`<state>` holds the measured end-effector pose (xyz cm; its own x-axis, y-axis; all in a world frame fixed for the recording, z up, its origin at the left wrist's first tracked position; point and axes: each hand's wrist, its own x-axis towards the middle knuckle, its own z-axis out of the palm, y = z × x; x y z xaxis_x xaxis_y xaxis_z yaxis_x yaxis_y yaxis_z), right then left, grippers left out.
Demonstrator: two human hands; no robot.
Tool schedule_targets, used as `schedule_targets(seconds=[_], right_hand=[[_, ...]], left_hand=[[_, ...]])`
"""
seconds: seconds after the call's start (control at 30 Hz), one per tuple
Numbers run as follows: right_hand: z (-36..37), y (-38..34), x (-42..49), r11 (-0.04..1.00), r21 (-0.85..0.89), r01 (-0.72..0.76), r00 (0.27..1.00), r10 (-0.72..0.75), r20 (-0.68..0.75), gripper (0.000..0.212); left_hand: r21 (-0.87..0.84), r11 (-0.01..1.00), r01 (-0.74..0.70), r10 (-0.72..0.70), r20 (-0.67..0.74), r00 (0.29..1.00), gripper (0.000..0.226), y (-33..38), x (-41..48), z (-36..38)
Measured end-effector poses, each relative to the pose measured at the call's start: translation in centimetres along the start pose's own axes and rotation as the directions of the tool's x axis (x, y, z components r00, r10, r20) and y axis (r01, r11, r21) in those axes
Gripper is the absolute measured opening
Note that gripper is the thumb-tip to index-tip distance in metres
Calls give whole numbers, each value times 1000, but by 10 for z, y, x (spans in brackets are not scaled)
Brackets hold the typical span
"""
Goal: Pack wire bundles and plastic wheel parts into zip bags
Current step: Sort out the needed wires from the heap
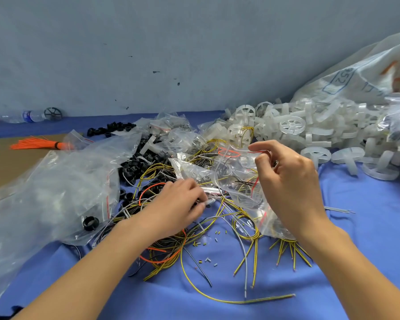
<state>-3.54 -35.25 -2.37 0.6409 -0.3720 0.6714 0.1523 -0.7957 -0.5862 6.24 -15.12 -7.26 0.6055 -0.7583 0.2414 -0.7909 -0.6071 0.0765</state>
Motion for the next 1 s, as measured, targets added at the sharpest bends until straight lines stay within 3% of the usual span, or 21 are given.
schedule_targets(seconds=[0.07, 0.17, 0.3, 0.5, 0.6, 0.73, 0.83, 0.9, 1.0], right_hand=[[0, 0, 2, 1000, 2, -11, 1000, 11, -6, 24], [0, 1, 4, 1000, -8, -23, 1000, 22, -16, 21], [0, -1, 3, 999, -29, -19, 1000, 19, 1, 19], [1, -8, -3, 998, -66, 4, 999, -1, 49, 19], [3, -12, -6, 998, -56, 30, 995, -25, 92, 20], [8, -17, -13, 997, -40, 70, 993, -66, 102, 21], [10, -24, -21, 989, -47, 137, 985, -131, 116, 24], [10, -29, -27, 974, -77, 213, 969, -200, 148, 27], [12, -34, -35, 945, -100, 311, 933, -284, 220, 31]], left_hand=[[-267, 961, 69, -80, -30, 996, 15, -2, 2, -13], [-651, 749, 127, -253, -103, 962, 15, -5, 4, -34], [-861, 498, 100, -394, -122, 911, 19, -10, 7, -56], [-926, 377, 11, -466, -179, 867, 23, -18, 3, -77], [-962, 259, 82, -362, -18, 932, 25, -14, 1, -79], [-933, 246, 263, -215, 212, 953, 25, 7, 4, -65], [-924, 62, 377, -107, 369, 923, 21, 27, 7, -52], [-929, -14, 370, -56, 370, 927, 20, 41, 12, -45], [-945, -90, 314, -130, 324, 937, 19, 50, 17, -35]])
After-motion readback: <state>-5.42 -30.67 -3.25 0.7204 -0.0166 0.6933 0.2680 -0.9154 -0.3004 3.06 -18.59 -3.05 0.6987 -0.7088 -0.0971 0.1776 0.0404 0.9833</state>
